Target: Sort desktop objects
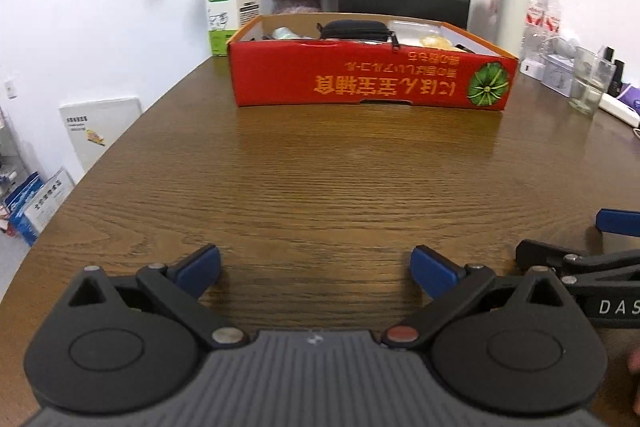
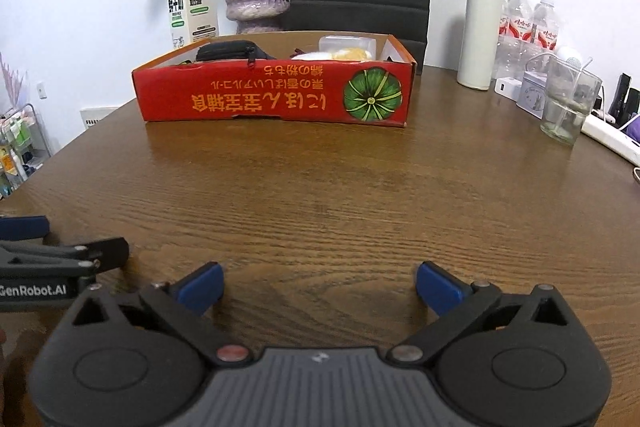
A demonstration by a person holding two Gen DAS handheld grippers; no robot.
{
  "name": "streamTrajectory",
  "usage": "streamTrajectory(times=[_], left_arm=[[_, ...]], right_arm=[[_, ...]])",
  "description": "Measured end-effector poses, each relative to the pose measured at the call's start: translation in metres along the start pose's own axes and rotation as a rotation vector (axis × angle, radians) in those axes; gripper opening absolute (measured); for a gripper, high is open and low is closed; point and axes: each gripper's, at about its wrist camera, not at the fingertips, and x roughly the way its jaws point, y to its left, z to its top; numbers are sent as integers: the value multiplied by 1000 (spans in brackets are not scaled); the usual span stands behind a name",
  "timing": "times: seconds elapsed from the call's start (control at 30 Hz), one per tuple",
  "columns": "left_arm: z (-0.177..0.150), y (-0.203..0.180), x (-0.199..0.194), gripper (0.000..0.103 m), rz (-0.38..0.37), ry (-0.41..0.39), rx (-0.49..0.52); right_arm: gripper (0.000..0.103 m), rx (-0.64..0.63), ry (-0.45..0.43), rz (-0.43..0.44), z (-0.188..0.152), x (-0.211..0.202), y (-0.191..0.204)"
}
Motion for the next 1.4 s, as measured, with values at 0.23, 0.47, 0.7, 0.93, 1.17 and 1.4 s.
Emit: streamTrajectory(times=[0.23, 0.47, 0.7, 0.93, 1.17, 1.4], left_arm=[[-5, -4, -5, 103, 4, 2, -4], [-5, -3, -6, 103, 2, 2, -8], [-5, -3, -6, 103, 1, 2, -8], [-5, -2, -6, 103, 1, 2, -7], [-5, -2, -6, 103, 1, 2, -7], [-5, -2, -6, 103, 0, 2, -7]], right_arm=[[103, -4, 0, 5, -1, -1, 0], [103, -7, 0, 7, -1, -1, 1], [103, -7, 0, 7, -1, -1, 1], [103, -12, 0, 12, -2, -3, 3], [103, -24, 0, 28, -4, -5, 7], [103, -24, -1, 29, -4, -5, 6]])
